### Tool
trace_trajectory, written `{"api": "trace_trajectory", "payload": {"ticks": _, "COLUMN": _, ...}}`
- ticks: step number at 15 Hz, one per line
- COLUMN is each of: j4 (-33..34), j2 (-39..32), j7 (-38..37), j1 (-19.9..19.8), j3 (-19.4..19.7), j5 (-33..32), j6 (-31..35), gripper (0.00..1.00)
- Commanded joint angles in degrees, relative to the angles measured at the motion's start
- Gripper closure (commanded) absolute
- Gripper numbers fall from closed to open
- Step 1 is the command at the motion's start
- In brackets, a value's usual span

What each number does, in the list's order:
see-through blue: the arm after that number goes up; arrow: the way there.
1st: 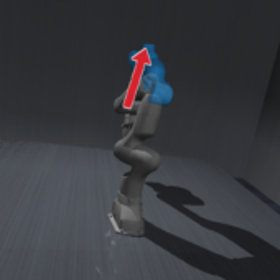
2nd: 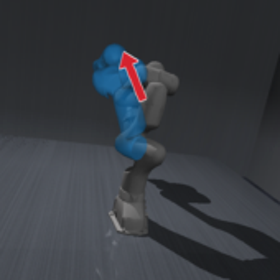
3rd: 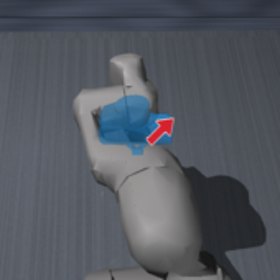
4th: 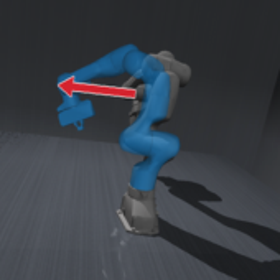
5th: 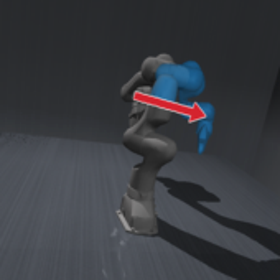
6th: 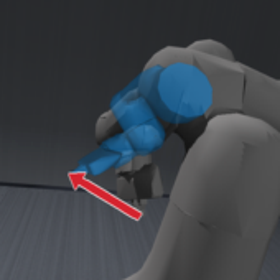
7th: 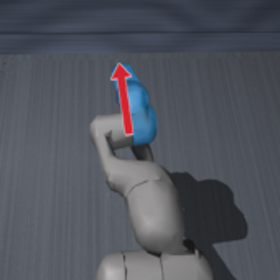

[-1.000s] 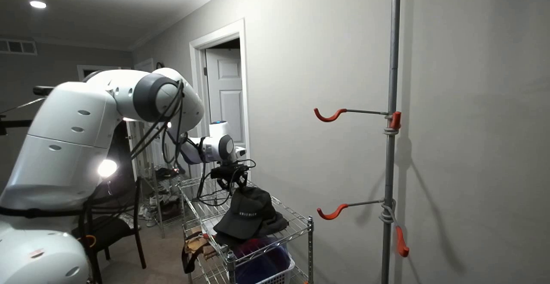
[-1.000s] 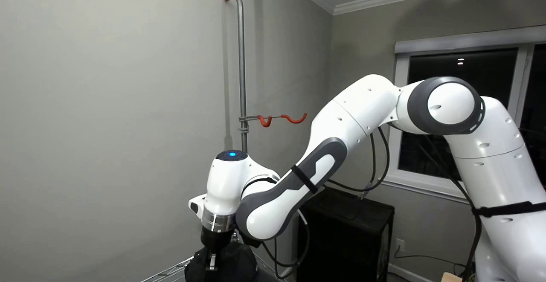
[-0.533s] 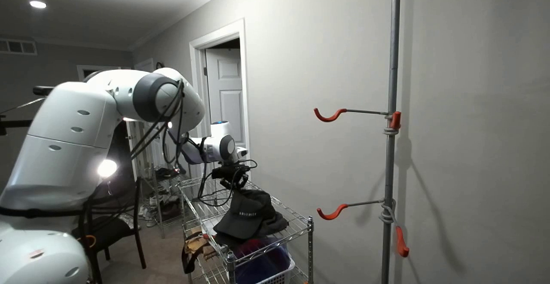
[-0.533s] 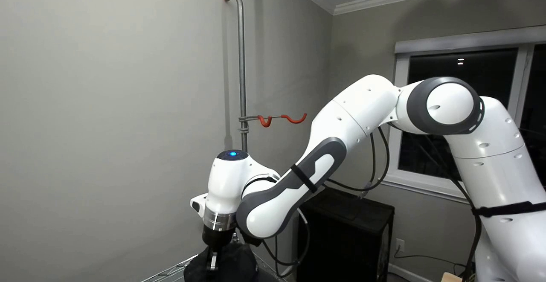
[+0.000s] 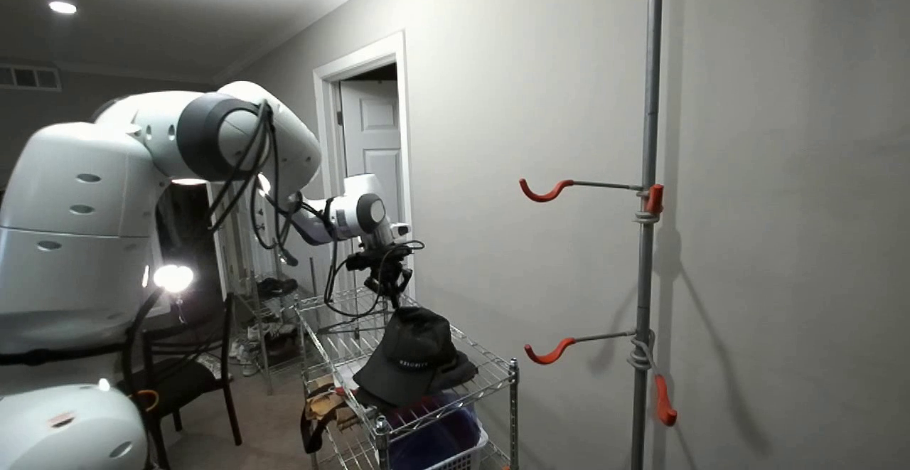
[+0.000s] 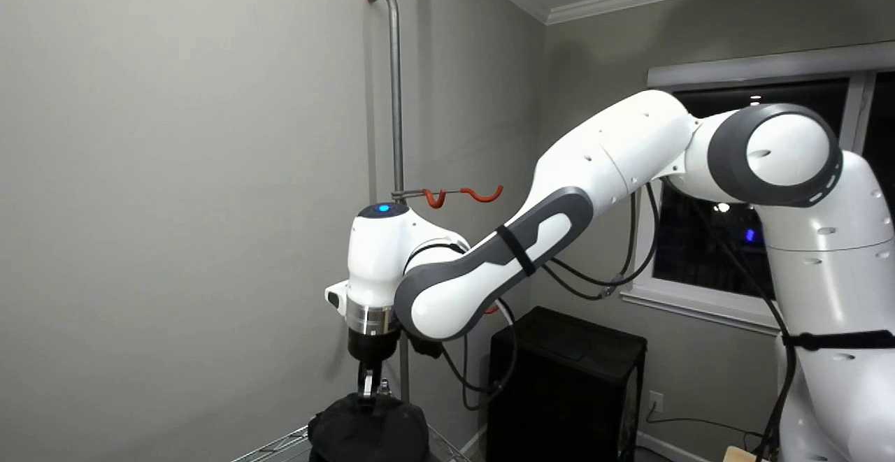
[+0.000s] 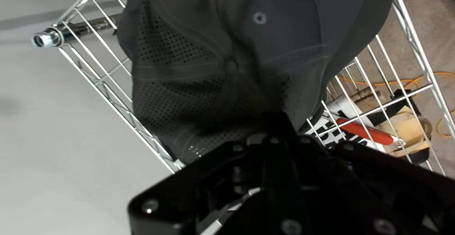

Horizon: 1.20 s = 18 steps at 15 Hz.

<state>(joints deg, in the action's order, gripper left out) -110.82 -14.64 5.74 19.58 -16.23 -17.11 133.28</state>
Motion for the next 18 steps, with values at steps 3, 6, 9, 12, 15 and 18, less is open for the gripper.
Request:
{"api": "trace_trajectory", "payload": {"ticks": 3, "j4": -2.21, "j2": 11.19, "j7": -6.18, "j1": 0.95, "j3": 0.09, "j5": -4.34, "j6": -8.49, "gripper": 0.96}}
{"api": "trace_trajectory", "payload": {"ticks": 6, "j4": -1.61, "j2": 11.42, "j7": -5.92, "j1": 0.53, "j3": -0.54, "j5": -3.18, "j6": -10.25, "gripper": 0.75}}
{"api": "trace_trajectory", "payload": {"ticks": 9, "j4": -2.05, "j2": 9.05, "j7": -3.92, "j1": 0.02, "j3": -0.45, "j5": -1.61, "j6": -7.35, "gripper": 0.6}}
{"api": "trace_trajectory", "payload": {"ticks": 12, "j4": -2.95, "j2": 5.68, "j7": -2.97, "j1": -0.18, "j3": -0.26, "j5": -1.8, "j6": -2.07, "gripper": 0.42}}
{"api": "trace_trajectory", "payload": {"ticks": 15, "j4": -2.97, "j2": 1.5, "j7": -1.13, "j1": -0.13, "j3": -0.22, "j5": -1.57, "j6": 3.48, "gripper": 0.23}}
{"api": "trace_trajectory", "payload": {"ticks": 18, "j4": -2.11, "j2": -2.41, "j7": 1.33, "j1": -0.22, "j3": -0.3, "j5": -0.67, "j6": 6.65, "gripper": 0.05}}
